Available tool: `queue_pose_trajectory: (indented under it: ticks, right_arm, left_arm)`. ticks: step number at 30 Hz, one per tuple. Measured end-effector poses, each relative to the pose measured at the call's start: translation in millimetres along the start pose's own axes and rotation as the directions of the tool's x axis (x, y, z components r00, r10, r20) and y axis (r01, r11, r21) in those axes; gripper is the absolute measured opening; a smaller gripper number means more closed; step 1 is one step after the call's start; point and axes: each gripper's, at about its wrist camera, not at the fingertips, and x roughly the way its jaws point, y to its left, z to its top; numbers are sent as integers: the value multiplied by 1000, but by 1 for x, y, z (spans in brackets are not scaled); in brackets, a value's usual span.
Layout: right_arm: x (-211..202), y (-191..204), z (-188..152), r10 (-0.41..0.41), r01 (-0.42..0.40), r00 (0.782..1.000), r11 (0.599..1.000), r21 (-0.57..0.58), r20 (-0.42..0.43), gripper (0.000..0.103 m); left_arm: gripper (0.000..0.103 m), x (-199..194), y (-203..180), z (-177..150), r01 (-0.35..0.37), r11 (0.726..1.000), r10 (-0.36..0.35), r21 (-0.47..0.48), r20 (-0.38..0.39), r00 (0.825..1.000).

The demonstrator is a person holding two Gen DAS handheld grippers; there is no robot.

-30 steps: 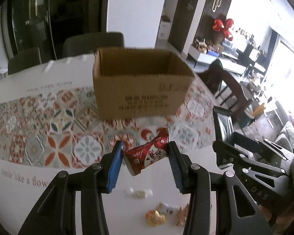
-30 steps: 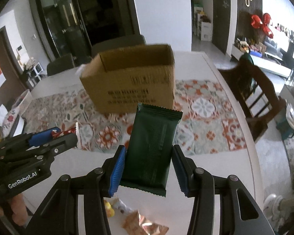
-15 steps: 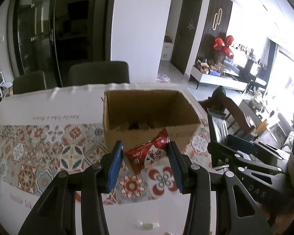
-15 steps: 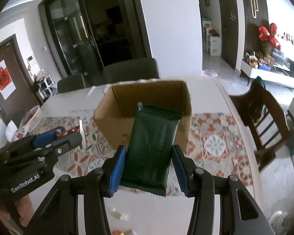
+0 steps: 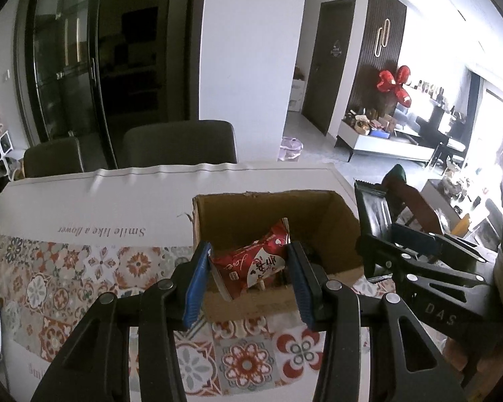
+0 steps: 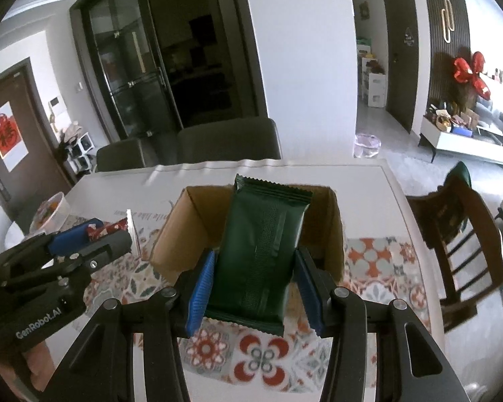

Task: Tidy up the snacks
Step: 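Carry the red candy pack and dark green bar over the box with both tools, then open both tools to drop the red pack and green bar into the box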

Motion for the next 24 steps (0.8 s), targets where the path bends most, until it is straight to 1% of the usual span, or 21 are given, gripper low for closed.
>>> queue_pose_trajectory:
  ticks: [9, 13, 16, 19, 20, 21, 24]
  right_arm:
    - [52, -13, 22, 15, -14, 998, 1000, 12, -64, 49]
    - [71, -17, 22, 7, -5, 995, 1000, 15, -97, 49]
    - [85, -23, 20, 2, 0, 992, 1000, 23, -124, 49]
    - [94, -28, 18, -15, 18, 989, 1000, 19, -145, 51]
    - [96, -30, 18, -19, 22, 987, 1000, 17, -159, 56]
    - [97, -31, 17, -22, 25, 987, 1000, 16, -161, 59]
    - [93, -32, 16, -57, 59, 989, 998, 13, -134, 61]
  left_arm:
    - [45, 48, 7, 16, 3, 1000, -3, -4, -46, 999]
    - [46, 71, 6, 17, -1, 1000, 1, 5, -74, 997]
    - [47, 89, 5, 17, 10, 1000, -9, 14, -101, 995]
    - [53, 98, 6, 16, 15, 1000, -13, 15, -121, 993]
    - [61, 100, 6, 16, 12, 1000, -11, 11, -124, 992]
    - [63, 101, 7, 15, 7, 1000, -6, 9, -122, 992]
    - [63, 96, 8, 14, -5, 1000, 7, 13, -109, 994]
